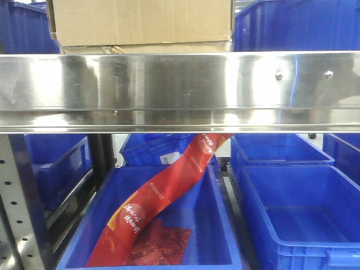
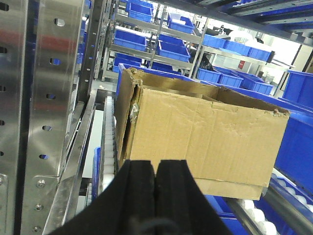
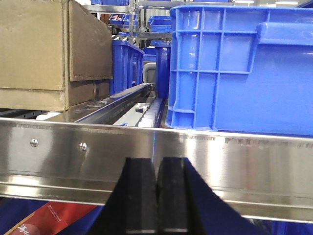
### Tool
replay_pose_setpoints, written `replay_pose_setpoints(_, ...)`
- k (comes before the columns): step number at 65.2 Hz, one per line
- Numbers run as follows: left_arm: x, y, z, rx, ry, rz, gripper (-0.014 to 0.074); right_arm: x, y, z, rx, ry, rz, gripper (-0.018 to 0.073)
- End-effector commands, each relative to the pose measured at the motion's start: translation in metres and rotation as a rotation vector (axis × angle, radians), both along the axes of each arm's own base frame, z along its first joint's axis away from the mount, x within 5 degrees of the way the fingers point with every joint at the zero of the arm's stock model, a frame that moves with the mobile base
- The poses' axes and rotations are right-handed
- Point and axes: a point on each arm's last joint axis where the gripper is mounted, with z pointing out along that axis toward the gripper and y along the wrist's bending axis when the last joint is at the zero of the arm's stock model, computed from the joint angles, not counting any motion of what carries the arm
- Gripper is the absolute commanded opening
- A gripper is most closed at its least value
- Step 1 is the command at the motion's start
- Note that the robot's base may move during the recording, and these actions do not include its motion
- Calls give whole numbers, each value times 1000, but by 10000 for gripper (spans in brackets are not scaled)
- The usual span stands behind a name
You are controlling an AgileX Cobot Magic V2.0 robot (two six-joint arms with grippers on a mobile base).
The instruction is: Stack two boxes on right shelf middle
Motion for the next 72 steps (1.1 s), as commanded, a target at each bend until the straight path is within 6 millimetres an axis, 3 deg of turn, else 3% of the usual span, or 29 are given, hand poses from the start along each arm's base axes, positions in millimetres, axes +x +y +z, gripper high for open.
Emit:
replay_pose_setpoints(1,0,0,-1,-8,-8,-1,-111,0,0,1,-10,-24,-9,-162)
replay_pose_setpoints(13,-12,7,-24,-11,19,46,-111,0,0,1,-10,-24,-9,-162)
replay_pose_setpoints(19,-19,10,-51,93,-13,70,-111,0,0,1,-10,-24,-9,-162)
replay_pose_setpoints(37,-46,17,-136,87,-70,148,-111,0,0,1,-10,-24,-9,-162)
replay_pose_setpoints(49,-52,17,-175,157,-63,150,-111,0,0,1,-10,-24,-9,-162)
replay_pose_setpoints(72,-51,19,-179,194,-57,186,-111,0,0,1,-10,-24,-9,-162)
